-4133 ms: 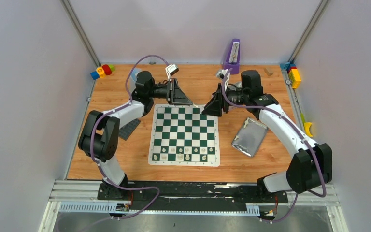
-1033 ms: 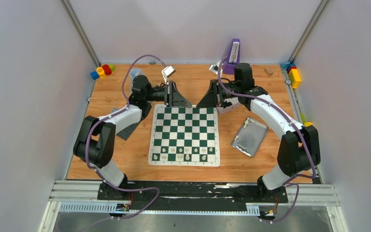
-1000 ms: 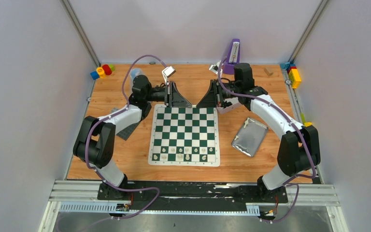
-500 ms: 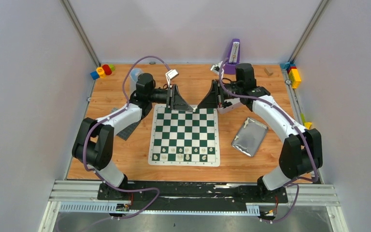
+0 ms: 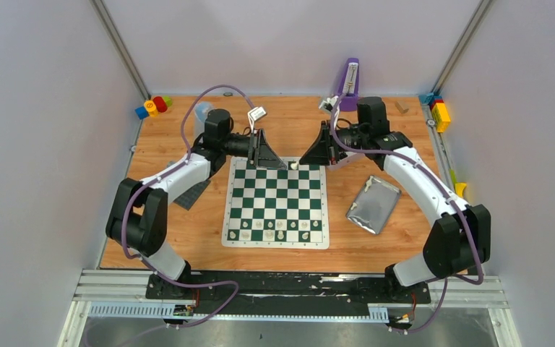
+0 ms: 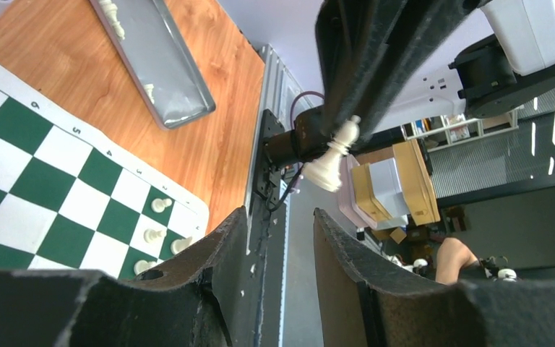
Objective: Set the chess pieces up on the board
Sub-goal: Place the chess piece on the chessboard.
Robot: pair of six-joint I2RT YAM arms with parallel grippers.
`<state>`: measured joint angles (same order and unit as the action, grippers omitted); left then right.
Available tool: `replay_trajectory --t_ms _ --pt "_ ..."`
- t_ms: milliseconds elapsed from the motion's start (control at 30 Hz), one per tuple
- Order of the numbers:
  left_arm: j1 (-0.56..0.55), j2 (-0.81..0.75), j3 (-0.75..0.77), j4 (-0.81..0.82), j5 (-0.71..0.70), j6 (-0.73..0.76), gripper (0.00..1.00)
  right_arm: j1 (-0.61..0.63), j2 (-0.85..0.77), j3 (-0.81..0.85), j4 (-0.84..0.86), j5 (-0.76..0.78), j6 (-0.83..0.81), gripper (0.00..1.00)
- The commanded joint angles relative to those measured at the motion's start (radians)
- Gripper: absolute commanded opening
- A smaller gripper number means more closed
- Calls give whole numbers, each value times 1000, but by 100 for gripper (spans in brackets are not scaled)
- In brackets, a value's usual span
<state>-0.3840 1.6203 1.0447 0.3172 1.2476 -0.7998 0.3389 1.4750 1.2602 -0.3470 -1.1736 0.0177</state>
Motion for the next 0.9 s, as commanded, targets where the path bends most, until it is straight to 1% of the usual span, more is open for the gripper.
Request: replay_trajectory --t_ms 0,33,67,100,133,167,200,233,267,300,333,367,400,500,533,600,733,867 --pt "14 -76 64 -155 -3 182 47 -2 -58 -31 -38 77 -127 0" --pt "17 -87 81 -247 -16 221 47 -3 -66 -42 -44 92 -149 0" --pt "20 -92 91 -301 -24 307 47 -2 -76 -51 -50 106 -167 0" --pt "22 -101 120 -421 -52 353 48 -2 -84 -64 -56 118 -187 0" --pt "25 -105 140 -484 -68 458 48 1 -94 -75 -69 134 -212 0" --pt "27 -110 181 -620 -111 511 49 1 -105 -87 -77 148 -234 0" --pt "28 -113 200 -680 -135 615 49 4 -116 -101 -85 158 -255 0" --pt "29 -118 240 -799 -188 662 51 9 -129 -114 -95 171 -278 0" --pt "30 -120 258 -901 -215 750 52 14 -142 -130 -107 186 -306 0" --pt "31 -126 290 -941 -274 791 52 24 -158 -147 -114 204 -333 0" --pt "32 -129 302 -1016 -304 857 54 38 -182 -168 -119 225 -353 0" --pt "31 -138 322 -1046 -364 886 54 42 -193 -188 -121 230 -367 0" --pt "32 -146 329 -1096 -390 936 55 49 -209 -207 -126 237 -376 0" --pt "33 -200 327 -1153 -542 1003 59 73 -253 -251 -144 249 -403 0" --pt "33 -214 321 -1167 -575 1025 62 83 -266 -265 -152 259 -412 0" --pt "34 -258 303 -1180 -694 1051 67 112 -288 -290 -167 287 -436 0" --pt "33 -341 277 -1221 -833 1089 77 185 -315 -337 -192 342 -470 0" --pt "34 -394 254 -1252 -922 1098 84 234 -327 -382 -196 382 -498 0"
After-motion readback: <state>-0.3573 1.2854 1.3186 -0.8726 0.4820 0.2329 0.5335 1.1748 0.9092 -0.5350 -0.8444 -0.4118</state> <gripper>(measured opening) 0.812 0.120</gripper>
